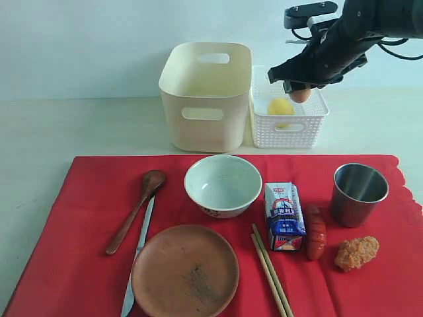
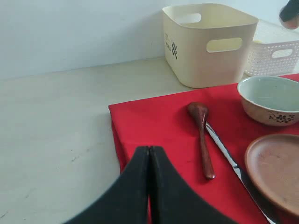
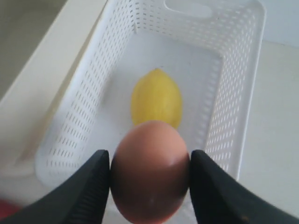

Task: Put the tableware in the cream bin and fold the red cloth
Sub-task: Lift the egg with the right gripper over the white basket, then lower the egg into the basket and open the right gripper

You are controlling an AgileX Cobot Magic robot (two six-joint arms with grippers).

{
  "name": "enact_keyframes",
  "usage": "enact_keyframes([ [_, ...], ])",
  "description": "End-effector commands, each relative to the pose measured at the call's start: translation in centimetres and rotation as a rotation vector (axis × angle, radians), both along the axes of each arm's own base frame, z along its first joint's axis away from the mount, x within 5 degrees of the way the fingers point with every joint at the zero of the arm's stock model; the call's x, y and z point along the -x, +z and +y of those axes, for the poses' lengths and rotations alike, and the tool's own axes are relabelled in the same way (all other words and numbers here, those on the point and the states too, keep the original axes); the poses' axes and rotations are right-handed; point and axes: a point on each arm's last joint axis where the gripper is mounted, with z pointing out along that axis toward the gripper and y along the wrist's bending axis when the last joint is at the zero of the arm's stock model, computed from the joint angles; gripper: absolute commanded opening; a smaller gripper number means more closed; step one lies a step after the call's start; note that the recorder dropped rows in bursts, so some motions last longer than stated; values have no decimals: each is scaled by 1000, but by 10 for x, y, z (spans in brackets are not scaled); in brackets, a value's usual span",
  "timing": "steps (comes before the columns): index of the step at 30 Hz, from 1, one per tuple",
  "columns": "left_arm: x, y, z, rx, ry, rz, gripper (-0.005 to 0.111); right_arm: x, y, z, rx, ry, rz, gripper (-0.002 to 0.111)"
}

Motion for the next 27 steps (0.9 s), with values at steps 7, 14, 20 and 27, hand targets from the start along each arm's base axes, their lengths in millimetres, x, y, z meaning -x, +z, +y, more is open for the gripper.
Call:
enact_keyframes([
  [7, 0, 0, 0, 4, 5, -9, 0, -38, -19, 6, 5, 59, -7, 0],
  [14, 0, 0, 0, 2, 4, -10, 0, -40, -37, 11, 8, 135, 76, 0],
  [20, 0, 0, 0, 2, 4, -10, 0, -41, -47, 12, 22, 153, 93, 0],
  [27, 0, 0, 0, 4, 5, -9, 0, -42, -65, 13, 28, 155, 125, 0],
])
